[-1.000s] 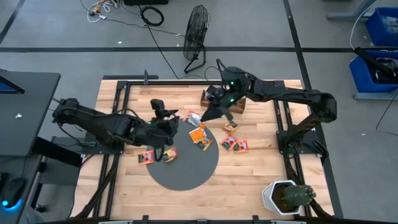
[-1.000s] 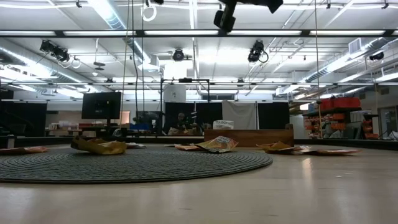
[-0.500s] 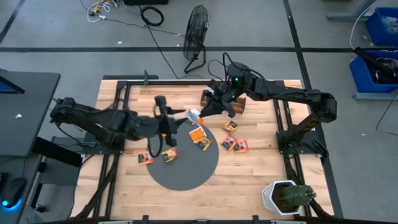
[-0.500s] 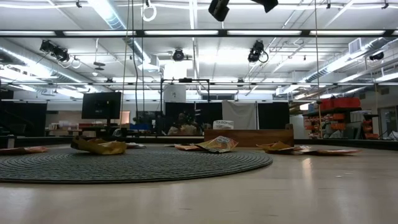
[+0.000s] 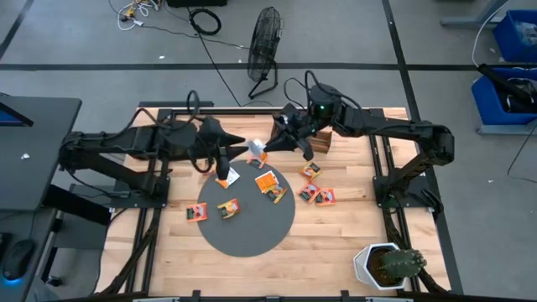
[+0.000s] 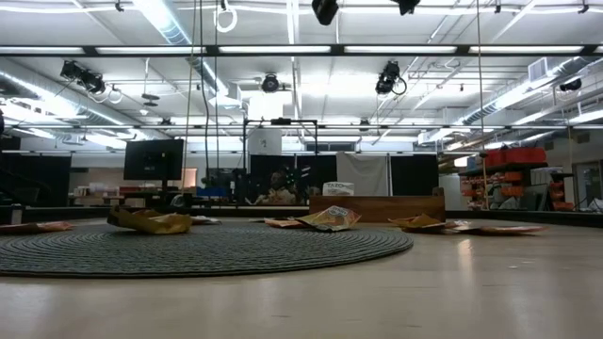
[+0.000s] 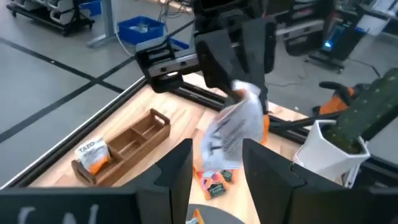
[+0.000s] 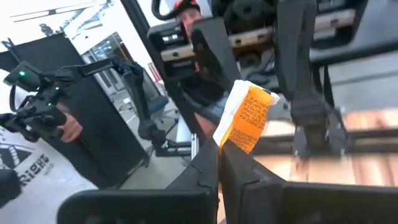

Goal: Pick & Place Tea
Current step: Put the white tea bag into the left section of the wooden organizer

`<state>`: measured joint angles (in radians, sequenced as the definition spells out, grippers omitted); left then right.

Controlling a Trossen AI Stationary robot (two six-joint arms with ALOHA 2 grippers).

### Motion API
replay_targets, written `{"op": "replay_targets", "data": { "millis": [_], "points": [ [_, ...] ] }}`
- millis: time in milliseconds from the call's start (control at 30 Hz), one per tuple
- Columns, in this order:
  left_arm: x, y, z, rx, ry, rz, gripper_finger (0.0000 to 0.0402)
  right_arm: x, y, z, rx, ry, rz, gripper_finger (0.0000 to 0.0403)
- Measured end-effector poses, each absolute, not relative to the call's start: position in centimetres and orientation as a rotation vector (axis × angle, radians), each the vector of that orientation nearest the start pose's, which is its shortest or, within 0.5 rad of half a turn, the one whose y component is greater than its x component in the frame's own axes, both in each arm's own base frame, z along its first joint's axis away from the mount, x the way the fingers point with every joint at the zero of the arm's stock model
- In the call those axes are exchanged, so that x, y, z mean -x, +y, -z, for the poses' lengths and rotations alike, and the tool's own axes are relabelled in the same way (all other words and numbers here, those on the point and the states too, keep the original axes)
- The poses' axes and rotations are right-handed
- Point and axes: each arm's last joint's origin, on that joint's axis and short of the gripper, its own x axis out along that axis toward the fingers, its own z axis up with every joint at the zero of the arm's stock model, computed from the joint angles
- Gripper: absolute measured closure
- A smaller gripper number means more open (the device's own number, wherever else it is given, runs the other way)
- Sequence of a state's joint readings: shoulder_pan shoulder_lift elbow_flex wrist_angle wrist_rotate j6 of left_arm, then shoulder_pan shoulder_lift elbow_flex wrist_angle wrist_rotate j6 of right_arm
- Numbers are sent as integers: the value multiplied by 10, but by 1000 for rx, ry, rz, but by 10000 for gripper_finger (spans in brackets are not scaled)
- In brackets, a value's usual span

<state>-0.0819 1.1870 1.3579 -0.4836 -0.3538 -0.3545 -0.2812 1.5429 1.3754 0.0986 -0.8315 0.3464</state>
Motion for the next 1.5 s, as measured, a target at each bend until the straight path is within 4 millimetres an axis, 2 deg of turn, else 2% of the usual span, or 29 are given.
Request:
{"op": "replay_targets", "data": {
  "millis": [167,367,500,667,933,1167,1333,1500],
  "points": [
    [-241,-10,-424,293,217,-312,257,-339,-75,-391,-310,76,-535,403],
    [-233,-9,-444,327,59,-270,257,-334,-74,-404,-254,-10,-522,403],
    [-230,-9,-449,342,28,-229,257,-332,-74,-412,-212,-86,-515,403],
    [-236,-6,-446,367,26,-233,257,-331,-73,-417,-185,-137,-508,403],
    [-242,-2,-453,371,-67,-231,257,-333,-63,-419,-166,-165,-521,403],
    [-249,-4,-454,373,-82,-161,258,-334,-59,-420,-139,-187,-504,403],
    [-251,-6,-456,337,-104,-119,282,-334,-60,-420,-137,-189,-484,403],
    [-250,-6,-457,307,-106,-95,339,-334,-60,-420,-139,-187,-484,403]
  ]
}}
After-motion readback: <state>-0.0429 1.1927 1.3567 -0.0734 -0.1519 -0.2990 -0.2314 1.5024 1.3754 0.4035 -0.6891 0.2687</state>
